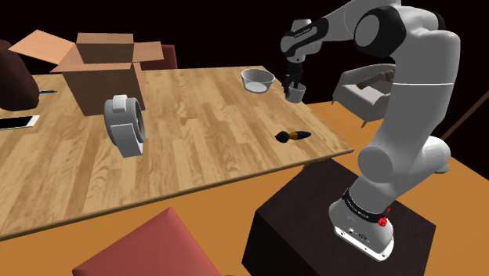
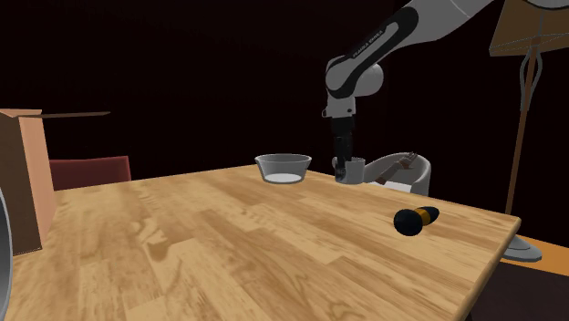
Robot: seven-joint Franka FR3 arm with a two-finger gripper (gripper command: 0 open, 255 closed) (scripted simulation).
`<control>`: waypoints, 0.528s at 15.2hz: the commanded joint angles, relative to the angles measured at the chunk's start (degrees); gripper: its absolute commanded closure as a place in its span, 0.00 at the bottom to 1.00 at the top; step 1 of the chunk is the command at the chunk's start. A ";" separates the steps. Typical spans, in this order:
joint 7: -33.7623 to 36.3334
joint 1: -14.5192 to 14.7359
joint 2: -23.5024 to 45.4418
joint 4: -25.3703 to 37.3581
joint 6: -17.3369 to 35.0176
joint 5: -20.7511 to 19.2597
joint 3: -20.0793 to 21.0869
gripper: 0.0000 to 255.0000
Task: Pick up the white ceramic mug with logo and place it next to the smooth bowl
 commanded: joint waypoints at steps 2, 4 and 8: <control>-0.09 0.21 -1.67 2.61 -4.30 0.06 0.08 0.00; -0.11 0.27 -2.04 3.62 -5.67 0.08 0.11 0.00; -0.11 0.27 -2.04 3.62 -5.67 0.08 0.11 0.00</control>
